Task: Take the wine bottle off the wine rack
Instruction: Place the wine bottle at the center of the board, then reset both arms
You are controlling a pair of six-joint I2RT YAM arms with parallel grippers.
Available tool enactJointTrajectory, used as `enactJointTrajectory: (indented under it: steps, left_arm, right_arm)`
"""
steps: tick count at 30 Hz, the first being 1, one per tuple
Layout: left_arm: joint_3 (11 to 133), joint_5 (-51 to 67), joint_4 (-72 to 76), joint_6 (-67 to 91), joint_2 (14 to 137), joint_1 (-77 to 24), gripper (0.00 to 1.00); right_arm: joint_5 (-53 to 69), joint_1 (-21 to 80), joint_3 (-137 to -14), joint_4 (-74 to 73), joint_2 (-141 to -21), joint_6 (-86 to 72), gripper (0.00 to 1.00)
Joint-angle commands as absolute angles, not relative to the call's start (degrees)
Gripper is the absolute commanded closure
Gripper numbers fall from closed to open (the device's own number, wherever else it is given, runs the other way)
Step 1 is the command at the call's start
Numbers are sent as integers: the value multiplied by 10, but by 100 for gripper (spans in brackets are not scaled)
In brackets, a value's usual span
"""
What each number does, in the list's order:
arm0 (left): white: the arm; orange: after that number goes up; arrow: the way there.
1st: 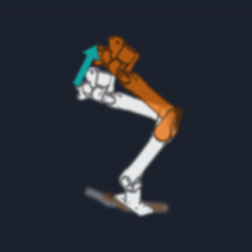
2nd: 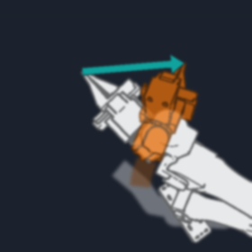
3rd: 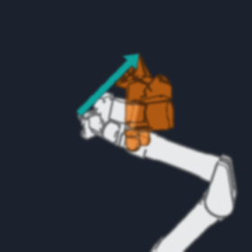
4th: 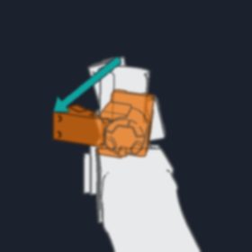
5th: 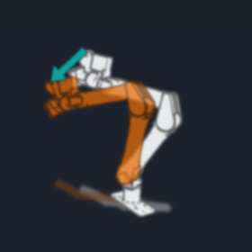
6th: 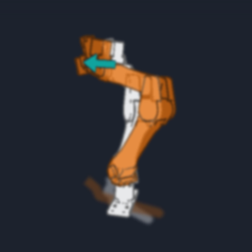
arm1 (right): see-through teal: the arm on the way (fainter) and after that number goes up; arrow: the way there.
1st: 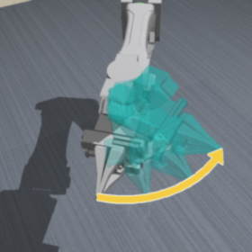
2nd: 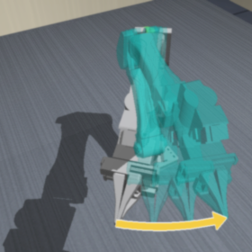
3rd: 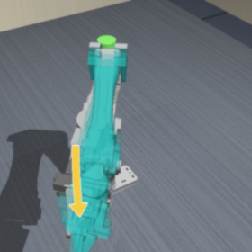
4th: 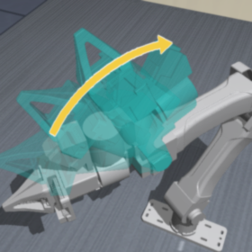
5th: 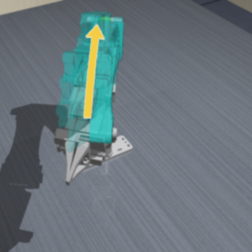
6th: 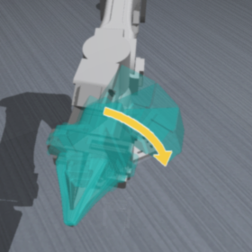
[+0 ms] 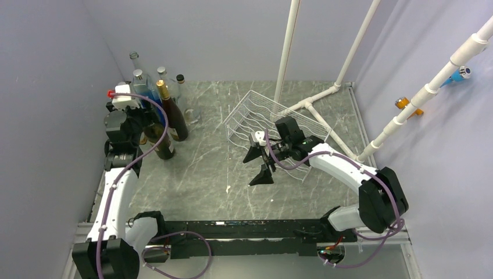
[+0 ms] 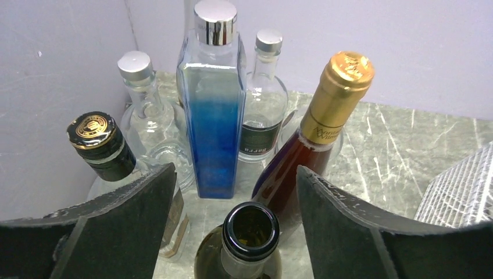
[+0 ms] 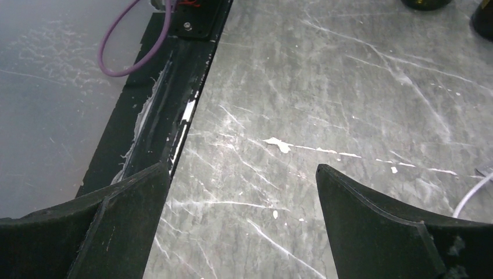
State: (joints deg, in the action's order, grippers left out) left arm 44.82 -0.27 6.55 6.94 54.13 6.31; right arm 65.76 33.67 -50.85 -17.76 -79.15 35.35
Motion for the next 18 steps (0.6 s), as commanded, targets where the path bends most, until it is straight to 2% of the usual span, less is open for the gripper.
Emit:
enactJointTrajectory:
  steps: [1,4,9,18]
  left_arm:
    - [494,4,23,82,507,66,14]
    - [502,9,-11,91,479,66,1]
    - [513,55,-65,108,424,66,1]
    - [565,214,-201,148,354,66,1]
  right_arm:
    - [624,333,-543,-204,-756,385,0]
    - [593,321,-552,-217,-739,380,0]
    - [591,265,-564,-216,-710,334,0]
    - [545,154,-544,-106,-625,104,0]
